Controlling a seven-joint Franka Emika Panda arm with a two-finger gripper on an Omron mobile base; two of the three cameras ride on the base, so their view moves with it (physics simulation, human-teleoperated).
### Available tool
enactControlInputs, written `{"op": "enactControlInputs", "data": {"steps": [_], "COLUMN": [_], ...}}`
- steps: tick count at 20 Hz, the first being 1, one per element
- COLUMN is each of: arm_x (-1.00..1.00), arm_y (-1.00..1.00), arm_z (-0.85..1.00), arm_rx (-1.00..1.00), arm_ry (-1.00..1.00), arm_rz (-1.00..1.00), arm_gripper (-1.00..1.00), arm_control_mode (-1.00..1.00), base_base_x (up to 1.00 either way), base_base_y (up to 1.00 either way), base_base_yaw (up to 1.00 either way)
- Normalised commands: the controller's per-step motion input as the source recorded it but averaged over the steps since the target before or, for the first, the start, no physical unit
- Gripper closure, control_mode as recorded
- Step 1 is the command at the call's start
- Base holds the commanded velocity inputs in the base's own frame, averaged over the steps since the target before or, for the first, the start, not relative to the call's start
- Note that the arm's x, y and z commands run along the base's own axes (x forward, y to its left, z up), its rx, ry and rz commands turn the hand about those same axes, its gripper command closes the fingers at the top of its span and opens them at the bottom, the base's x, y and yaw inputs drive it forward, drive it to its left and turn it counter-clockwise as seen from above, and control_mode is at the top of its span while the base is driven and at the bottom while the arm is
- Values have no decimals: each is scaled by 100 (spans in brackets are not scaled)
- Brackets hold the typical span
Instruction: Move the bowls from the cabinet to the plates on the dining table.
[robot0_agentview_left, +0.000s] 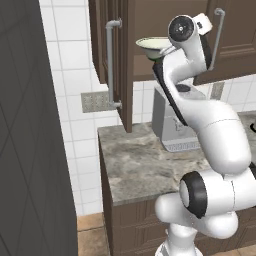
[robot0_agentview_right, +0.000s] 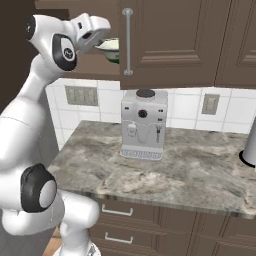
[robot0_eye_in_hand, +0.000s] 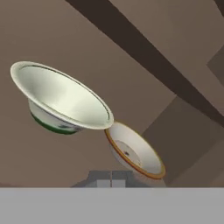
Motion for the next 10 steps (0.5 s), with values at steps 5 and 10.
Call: {"op": "enactControlInputs", "data": {"steps": [5, 10], "arm_x": [39, 33], "arm_y": [-5, -11], "arm_z": [0, 0], "arm_rx": [-9, -7], "arm_ry": [5, 7], "arm_rz": [-20, -19], "arm_gripper": [100, 100], "arm_control_mode": [-100, -100], "base_base_x": [0, 0], "base_base_y": [0, 0], "base_base_yaw": [0, 0]}}
